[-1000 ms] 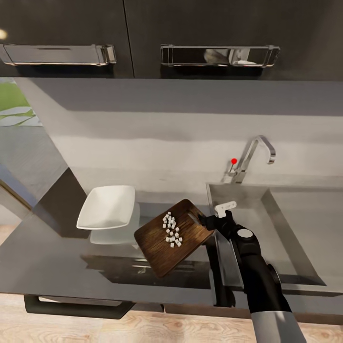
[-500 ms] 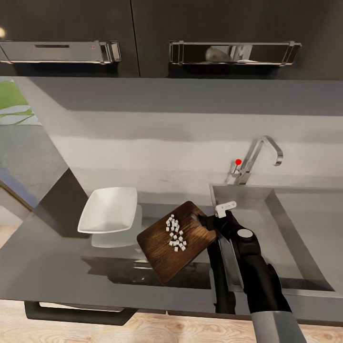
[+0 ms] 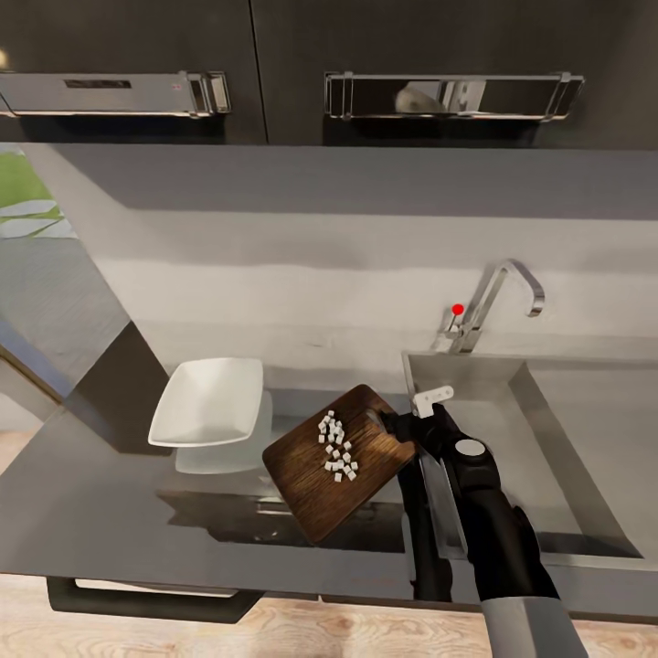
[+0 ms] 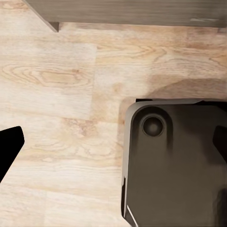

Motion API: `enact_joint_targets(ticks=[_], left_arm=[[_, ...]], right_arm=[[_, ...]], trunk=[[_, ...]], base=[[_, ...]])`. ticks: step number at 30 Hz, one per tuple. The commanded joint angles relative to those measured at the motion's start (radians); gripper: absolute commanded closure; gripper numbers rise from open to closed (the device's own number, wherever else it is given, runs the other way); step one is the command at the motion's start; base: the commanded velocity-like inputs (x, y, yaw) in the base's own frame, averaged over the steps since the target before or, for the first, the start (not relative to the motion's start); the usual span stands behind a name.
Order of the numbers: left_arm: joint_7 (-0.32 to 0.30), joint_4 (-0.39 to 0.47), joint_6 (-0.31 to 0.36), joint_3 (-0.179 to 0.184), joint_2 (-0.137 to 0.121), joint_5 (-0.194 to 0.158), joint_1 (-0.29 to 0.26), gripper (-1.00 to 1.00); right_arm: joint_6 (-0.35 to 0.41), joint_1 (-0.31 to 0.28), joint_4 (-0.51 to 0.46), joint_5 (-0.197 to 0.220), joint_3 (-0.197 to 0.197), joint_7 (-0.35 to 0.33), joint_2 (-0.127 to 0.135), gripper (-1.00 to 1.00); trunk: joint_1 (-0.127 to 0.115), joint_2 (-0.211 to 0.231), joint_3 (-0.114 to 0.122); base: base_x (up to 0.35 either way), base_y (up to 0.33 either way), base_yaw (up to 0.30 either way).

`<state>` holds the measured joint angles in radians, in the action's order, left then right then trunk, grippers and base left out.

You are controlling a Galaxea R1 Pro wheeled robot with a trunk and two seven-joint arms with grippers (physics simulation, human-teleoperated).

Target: In the kitchen, take the Vidalia onion out of the sink, dice it on the chopping board with the paring knife, put the diced onion into the bowl on the countertop, then place both the paring knife and the chopping board into the sink.

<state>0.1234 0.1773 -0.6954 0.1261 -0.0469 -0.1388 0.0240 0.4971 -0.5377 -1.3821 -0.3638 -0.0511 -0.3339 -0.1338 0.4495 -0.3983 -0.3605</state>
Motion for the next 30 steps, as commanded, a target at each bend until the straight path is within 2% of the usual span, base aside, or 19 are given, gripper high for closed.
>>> enact_joint_targets(ticks=[1,7,14,30], left_arm=[[0.004,0.002,-0.001,0.009,-0.001,-0.009,0.001,-1.00],[0.004,0.002,-0.001,0.009,-0.001,-0.009,0.001,-1.00],[0.004,0.002,-0.001,0.009,0.000,-0.009,0.001,-1.00],[0.004,0.002,-0.001,0.009,0.000,-0.009,0.001,-1.00]], right_arm=[[0.003,-0.001,-0.002,-0.011,-0.003,-0.010,-0.001,-1.00],[0.003,-0.001,0.009,-0.011,0.002,-0.010,-0.001,-1.00],[0.003,-0.001,0.017,-0.012,0.047,-0.010,0.000,-1.00],[0.003,-0.001,0.020,-0.012,0.051,-0.010,0.000,-1.00]], trunk=[[0.001,-0.002,-0.002],[0.001,-0.002,-0.007],[0.001,-0.002,-0.008],[0.001,-0.002,-0.008]], base=[[0.000,0.000,0.000],[0.000,0.000,0.000],[0.000,0.000,0.000],[0.000,0.000,0.000]])
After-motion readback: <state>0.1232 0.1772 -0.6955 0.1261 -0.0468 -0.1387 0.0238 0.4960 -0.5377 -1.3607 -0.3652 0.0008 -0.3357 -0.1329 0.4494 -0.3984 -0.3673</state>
